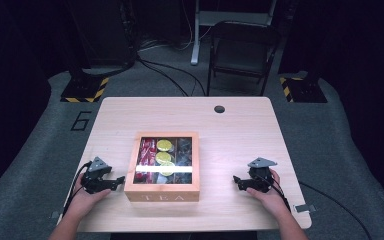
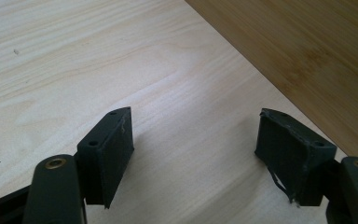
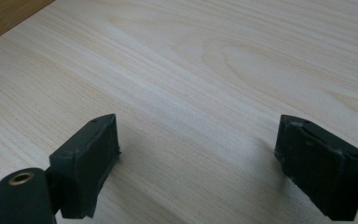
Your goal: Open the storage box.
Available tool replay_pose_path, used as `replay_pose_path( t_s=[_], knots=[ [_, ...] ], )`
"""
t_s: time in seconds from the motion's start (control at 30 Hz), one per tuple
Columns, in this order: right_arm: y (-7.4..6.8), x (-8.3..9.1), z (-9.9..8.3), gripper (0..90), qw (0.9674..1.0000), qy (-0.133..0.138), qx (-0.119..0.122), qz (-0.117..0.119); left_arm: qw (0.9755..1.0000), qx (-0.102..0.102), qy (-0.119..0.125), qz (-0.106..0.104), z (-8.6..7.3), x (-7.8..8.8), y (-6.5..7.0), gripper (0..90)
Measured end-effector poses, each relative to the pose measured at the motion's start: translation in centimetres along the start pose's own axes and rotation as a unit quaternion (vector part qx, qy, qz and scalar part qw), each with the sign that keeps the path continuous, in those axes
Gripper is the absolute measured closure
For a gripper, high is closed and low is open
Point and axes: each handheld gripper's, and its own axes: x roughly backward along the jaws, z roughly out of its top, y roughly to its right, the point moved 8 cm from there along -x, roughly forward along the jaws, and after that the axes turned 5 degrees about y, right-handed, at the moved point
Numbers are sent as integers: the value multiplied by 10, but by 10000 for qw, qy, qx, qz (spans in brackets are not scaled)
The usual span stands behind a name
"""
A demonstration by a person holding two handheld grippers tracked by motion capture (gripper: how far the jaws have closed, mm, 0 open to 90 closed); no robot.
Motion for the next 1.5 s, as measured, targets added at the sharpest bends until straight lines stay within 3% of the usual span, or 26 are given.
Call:
replay_pose_path(
  t_s=[0.2,0.27,0.37,0.43,0.47,0.5,0.53,0.67,0.83,0.9,0.93,1.03,1.07,1.1,1.13,1.3,1.33,1.5],
  knots=[
    [0,0,0,129,10000,-14,-14,10,9999,-46,-77,-106,-1,3,3,294],
    [0,0,0,134,10000,1,2,2,9999,18,2,-100,2,4,2,313],
    [-2,3,0,226,10000,-36,27,48,9999,49,54,-118,5,7,3,324],
    [-3,7,0,315,9999,-104,19,18,9997,65,128,-174,10,13,5,338],
    [-5,9,0,346,9998,-192,-41,36,9992,168,292,-236,16,20,8,344],
    [-5,9,0,346,9998,-192,-41,36,9992,168,292,-236,16,20,8,347],
    [-9,12,3,370,9998,-165,-87,76,9985,173,408,-323,22,27,11,349],
    [-17,22,19,421,9999,45,-102,18,9975,309,579,-278,37,40,13,364],
    [-29,34,38,456,9997,181,16,174,9949,485,809,-363,57,58,19,366],
    [-43,43,51,469,9990,213,172,341,9957,290,811,-343,65,68,25,366],
    [-43,43,51,469,9990,213,172,341,9957,290,811,-343,65,68,25,366],
    [-63,57,68,475,9975,375,287,532,9952,246,863,-400,70,77,35,366],
    [-67,60,72,475,9966,462,331,591,9946,219,901,-470,72,81,44,366],
    [-67,60,72,475,9966,462,331,591,9946,219,901,-470,72,81,44,366],
    [-76,65,77,481,9956,553,318,680,9946,208,875,-518,71,83,52,366],
    [-93,68,80,488,9929,709,277,914,9947,100,780,-669,66,83,68,373],
    [-105,68,77,488,9915,719,221,1065,9940,34,796,-744,62,82,75,372],
    [-124,65,69,481,9901,680,338,1184,9939,-122,714,-837,46,74,82,371]
  ],
)
